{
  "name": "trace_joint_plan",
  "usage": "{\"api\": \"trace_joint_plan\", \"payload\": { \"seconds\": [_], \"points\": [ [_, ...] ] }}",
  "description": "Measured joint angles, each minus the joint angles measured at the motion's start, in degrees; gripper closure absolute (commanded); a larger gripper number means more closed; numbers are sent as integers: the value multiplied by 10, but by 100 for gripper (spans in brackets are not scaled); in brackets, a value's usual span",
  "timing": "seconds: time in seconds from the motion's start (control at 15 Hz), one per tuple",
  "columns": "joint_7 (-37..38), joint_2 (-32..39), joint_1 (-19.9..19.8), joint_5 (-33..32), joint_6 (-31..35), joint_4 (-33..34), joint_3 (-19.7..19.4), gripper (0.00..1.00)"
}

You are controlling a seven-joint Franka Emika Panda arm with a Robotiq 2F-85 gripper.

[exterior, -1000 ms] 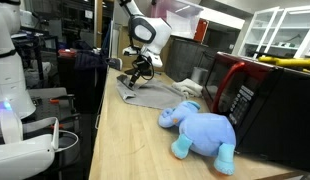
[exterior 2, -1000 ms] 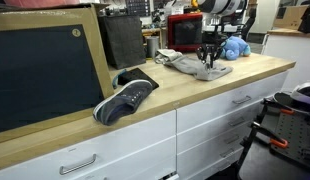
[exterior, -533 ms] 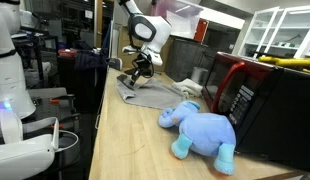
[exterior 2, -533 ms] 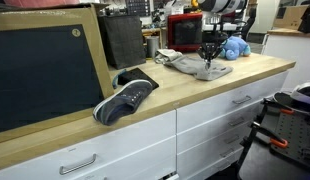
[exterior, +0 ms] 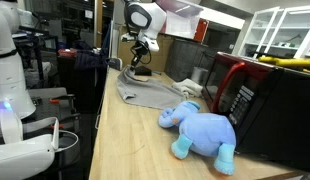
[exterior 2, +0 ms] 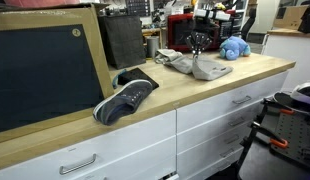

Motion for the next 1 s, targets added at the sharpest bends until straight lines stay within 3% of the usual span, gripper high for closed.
{"api": "trace_joint_plan", "payload": {
  "seconds": [0.27, 0.33, 0.47, 0.73, 1.0],
  "points": [
    [-35, -22, 23, 26, 1, -4, 24, 99],
    [-56, -30, 27, 31, 2, -9, 29, 71],
    [-104, -47, 34, 43, 5, -20, 34, 64],
    [-188, -78, 36, 54, -7, -34, 31, 33],
    [-249, -75, 18, 11, -92, -4, -2, 5]
  ]
}}
